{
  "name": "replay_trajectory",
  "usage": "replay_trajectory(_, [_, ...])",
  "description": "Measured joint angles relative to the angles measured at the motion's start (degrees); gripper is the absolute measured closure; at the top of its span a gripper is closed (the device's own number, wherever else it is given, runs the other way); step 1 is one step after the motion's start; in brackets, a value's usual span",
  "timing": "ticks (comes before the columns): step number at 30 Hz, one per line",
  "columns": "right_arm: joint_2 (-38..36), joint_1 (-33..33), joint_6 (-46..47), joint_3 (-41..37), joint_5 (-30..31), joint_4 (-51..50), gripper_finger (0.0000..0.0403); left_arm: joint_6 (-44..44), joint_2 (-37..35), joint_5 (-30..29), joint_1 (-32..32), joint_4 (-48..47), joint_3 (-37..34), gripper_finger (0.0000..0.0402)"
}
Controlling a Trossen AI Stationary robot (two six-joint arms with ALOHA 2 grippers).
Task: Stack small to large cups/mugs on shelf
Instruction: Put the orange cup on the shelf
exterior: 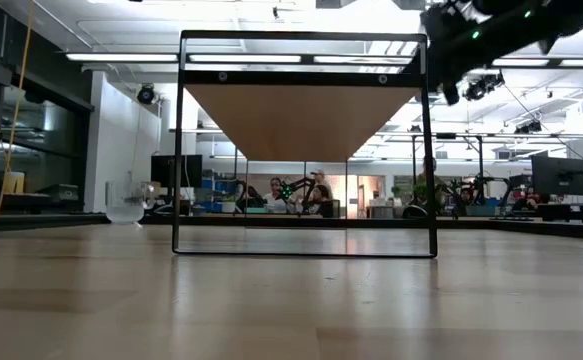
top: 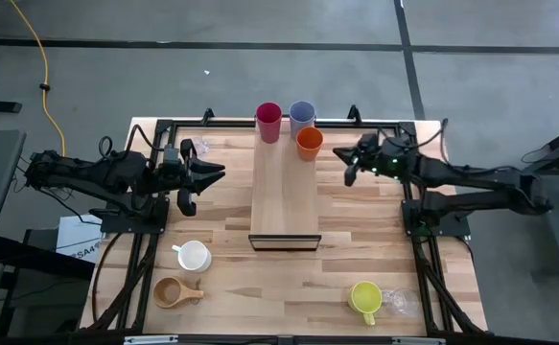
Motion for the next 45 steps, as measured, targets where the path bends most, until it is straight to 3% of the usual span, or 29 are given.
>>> replay_trajectory(8, [11.7, -1.55, 0.59, 3.57, 3.18, 2.38, 0.0403, -0.02, 0.0, 0.0, 0.0, 0.0, 0.0, 0.0332])
replay_trajectory(13, [14.98, -2.23, 0.55, 6.4, 2.96, 2.2, 0.0403, -0.02, 0.0, 0.0, 0.0, 0.0, 0.0, 0.0332])
replay_trajectory(45, [17.05, -2.23, 1.62, 6.98, -3.71, 2.27, 0.0403, -0.04, 0.0, 0.0, 0.0, -0.06, 0.0, 0.0332])
